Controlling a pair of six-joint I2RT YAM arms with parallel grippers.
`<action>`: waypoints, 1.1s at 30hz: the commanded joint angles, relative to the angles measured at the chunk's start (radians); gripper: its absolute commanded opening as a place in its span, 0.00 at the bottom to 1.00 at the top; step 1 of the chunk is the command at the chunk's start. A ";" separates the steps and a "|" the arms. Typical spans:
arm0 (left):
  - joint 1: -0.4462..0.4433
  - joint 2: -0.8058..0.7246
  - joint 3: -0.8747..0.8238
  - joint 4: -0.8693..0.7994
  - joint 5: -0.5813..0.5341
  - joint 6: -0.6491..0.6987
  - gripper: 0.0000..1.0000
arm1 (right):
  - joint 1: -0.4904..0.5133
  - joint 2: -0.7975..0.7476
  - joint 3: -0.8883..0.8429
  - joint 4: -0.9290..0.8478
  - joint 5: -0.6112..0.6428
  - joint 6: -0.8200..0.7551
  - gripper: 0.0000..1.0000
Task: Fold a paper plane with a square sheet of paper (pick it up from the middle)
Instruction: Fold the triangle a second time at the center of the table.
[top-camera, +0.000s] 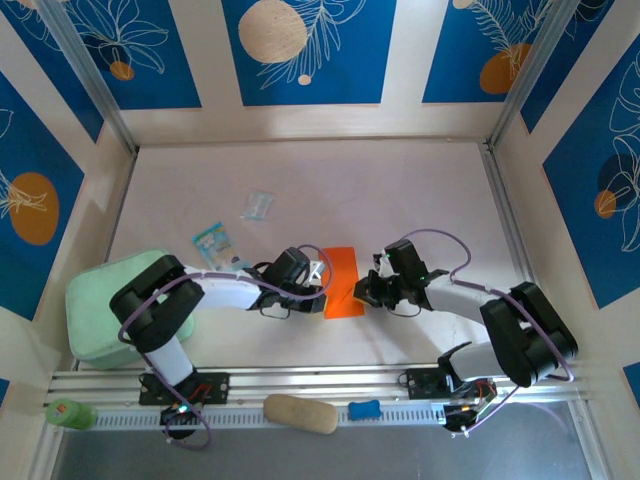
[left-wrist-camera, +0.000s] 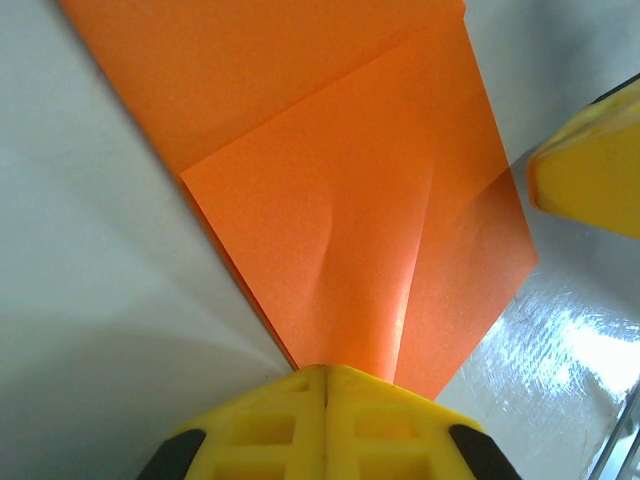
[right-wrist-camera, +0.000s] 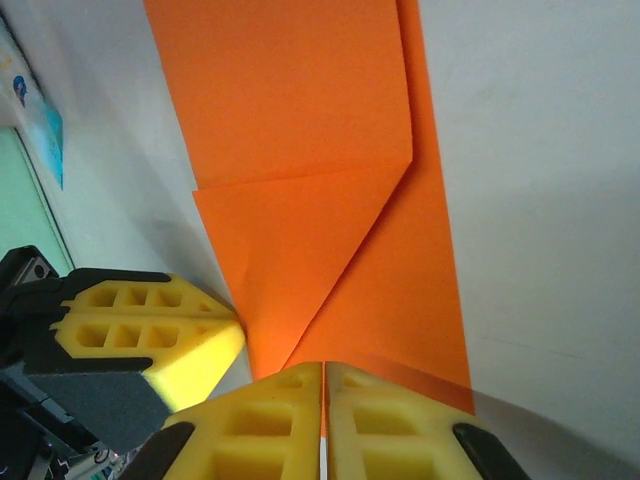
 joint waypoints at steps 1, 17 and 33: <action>0.011 0.009 0.002 -0.001 0.014 0.008 0.03 | 0.010 -0.015 -0.002 -0.026 -0.007 0.007 0.09; 0.013 -0.062 0.071 0.031 0.078 0.006 0.05 | 0.031 -0.083 -0.057 -0.086 0.037 0.047 0.14; 0.012 -0.036 0.098 0.042 0.079 0.001 0.04 | 0.053 -0.089 -0.071 -0.089 0.042 0.071 0.17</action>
